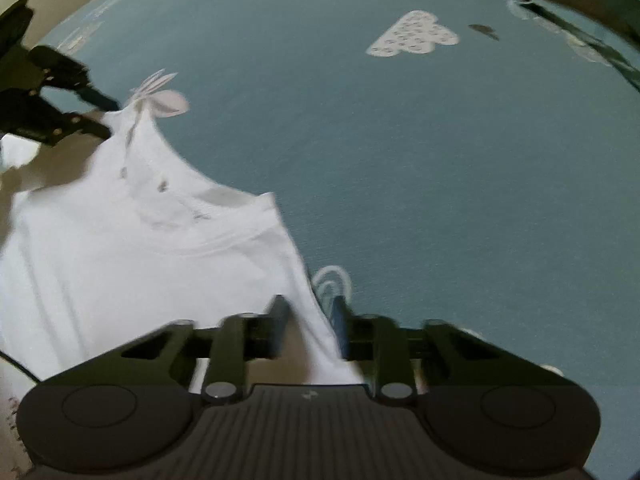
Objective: Fold clothes
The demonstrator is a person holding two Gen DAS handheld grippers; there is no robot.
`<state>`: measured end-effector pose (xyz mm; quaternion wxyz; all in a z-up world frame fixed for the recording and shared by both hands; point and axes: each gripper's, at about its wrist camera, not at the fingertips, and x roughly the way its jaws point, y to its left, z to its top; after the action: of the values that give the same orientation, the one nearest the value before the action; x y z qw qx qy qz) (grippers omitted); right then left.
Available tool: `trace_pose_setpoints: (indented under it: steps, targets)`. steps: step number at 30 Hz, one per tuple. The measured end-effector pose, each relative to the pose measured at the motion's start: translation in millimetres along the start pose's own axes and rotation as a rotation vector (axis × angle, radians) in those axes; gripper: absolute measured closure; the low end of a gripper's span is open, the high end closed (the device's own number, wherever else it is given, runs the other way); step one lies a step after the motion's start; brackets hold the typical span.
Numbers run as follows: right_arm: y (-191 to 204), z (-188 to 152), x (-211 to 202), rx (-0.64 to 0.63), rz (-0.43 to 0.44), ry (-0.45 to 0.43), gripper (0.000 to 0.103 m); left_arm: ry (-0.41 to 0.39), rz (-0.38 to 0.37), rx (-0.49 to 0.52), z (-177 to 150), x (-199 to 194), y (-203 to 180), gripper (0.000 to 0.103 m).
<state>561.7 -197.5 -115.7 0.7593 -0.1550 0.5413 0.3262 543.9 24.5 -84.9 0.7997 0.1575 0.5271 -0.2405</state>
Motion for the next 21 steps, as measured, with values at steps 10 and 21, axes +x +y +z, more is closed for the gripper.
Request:
trace_pose_setpoints:
  steps: [10, 21]
  targets:
    - [14.0, 21.5, -14.8, -0.055, -0.139, -0.097, 0.099, -0.067, 0.052, 0.017, 3.7, -12.7, -0.9, 0.102]
    - [29.0, -4.1, -42.8, 0.031, -0.173, -0.180, 0.075, -0.163, 0.128, -0.046, -18.2, -44.3, -19.0, 0.057]
